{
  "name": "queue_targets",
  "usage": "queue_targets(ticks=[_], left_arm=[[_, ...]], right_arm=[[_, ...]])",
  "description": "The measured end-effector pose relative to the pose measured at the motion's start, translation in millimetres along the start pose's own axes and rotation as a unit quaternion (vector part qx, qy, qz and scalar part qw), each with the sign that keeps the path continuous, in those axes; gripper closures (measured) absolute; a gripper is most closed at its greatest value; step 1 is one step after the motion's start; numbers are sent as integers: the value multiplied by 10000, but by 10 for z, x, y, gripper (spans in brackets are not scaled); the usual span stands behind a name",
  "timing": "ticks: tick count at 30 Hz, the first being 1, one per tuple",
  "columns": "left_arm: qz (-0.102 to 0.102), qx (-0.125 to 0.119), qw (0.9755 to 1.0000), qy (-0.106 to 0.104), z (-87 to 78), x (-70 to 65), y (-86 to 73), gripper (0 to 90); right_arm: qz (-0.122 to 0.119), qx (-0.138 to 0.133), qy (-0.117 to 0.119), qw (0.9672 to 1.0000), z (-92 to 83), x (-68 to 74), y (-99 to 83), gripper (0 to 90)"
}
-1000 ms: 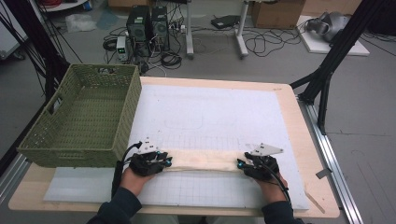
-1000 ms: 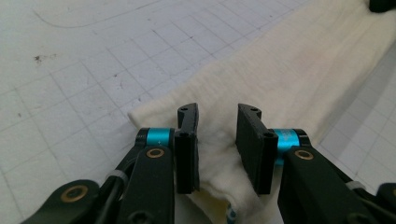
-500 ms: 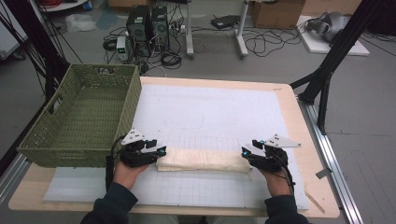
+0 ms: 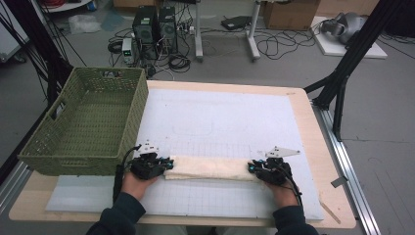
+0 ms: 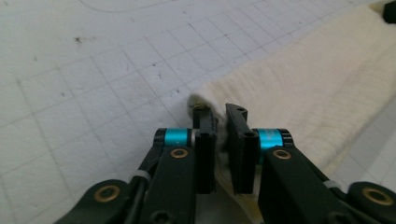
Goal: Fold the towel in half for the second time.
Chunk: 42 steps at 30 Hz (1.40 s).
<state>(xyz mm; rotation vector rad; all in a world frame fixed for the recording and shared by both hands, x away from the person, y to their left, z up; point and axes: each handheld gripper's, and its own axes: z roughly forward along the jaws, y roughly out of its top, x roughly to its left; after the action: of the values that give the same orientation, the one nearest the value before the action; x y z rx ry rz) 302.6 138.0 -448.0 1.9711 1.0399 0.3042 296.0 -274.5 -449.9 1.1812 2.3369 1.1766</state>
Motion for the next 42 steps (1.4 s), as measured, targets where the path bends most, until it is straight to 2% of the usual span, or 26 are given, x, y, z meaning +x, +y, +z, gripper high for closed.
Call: queue_targets(ticks=[1, 4, 7, 10, 12, 15, 16, 18, 20, 22, 24, 26, 28, 32, 33, 35, 37, 39, 42], left_arm=[[7, -100, 9999, 89, -3, -12, 8, 838], [-59, -351, 9992, 172, -20, 5, 33, 838], [72, -426, 9987, 282, -8, 8, 56, 840], [155, -502, 9978, 411, 28, 19, 68, 840], [153, -472, 9979, 404, 65, 40, 63, 839], [208, -364, 9983, 406, 95, 45, 55, 831], [180, -402, 9982, 405, 90, 40, 54, 824], [127, -512, 9977, 421, 66, 54, 48, 767], [132, -721, 9964, 420, 22, 70, 47, 681], [53, -916, 9951, 372, -31, 85, 64, 598], [42, -1087, 9936, 308, -96, 86, 89, 551], [84, -1274, 9915, 267, -159, 77, 116, 521], [85, -1442, 9892, 256, -218, 66, 137, 487], [72, -1723, 9850, 23, -317, 40, 155, 472], [71, -1779, 9840, -23, -337, 28, 152, 462], [125, -1858, 9825, -81, -375, 8, 143, 419], [63, -1946, 9807, -187, -395, -16, 138, 361], [92, -1964, 9803, -188, -414, -50, 139, 331], [181, -1988, 9796, -234, -410, -99, 140, 245]], right_arm=[[-74, -12, -80, 9999, -3, 10, 7, 823], [-253, -98, -352, 9990, -22, 27, 30, 833], [-471, -198, -609, 9968, -22, 39, 66, 839], [-589, -235, -823, 9946, 9, 67, 110, 840], [-661, -236, -950, 9930, 43, 74, 128, 840], [-663, -99, -1001, 9927, 118, 50, 124, 831], [-614, -64, -1008, 9930, 132, 50, 121, 812], [-504, -107, -1121, 9924, 134, 44, 124, 680], [-404, -211, -1189, 9919, 85, 25, 122, 619], [-352, -372, -1292, 9903, 12, 18, 126, 540], [-328, -531, -1349, 9889, -77, 12, 142, 507], [-329, -689, -1333, 9881, -163, 5, 157, 477], [-228, -847, -1272, 9880, -259, 0, 155, 423], [-164, -1090, -1262, 9859, -439, -7, 94, 400], [-142, -1099, -1204, 9865, -474, -3, 86, 393], [-261, -1069, -1173, 9870, -536, 8, 72, 365], [-356, -994, -1215, 9870, -571, 40, 52, 328], [-445, -919, -1328, 9859, -587, 68, 34, 293], [-401, -972, -1308, 9858, -628, 69, 23, 228]])
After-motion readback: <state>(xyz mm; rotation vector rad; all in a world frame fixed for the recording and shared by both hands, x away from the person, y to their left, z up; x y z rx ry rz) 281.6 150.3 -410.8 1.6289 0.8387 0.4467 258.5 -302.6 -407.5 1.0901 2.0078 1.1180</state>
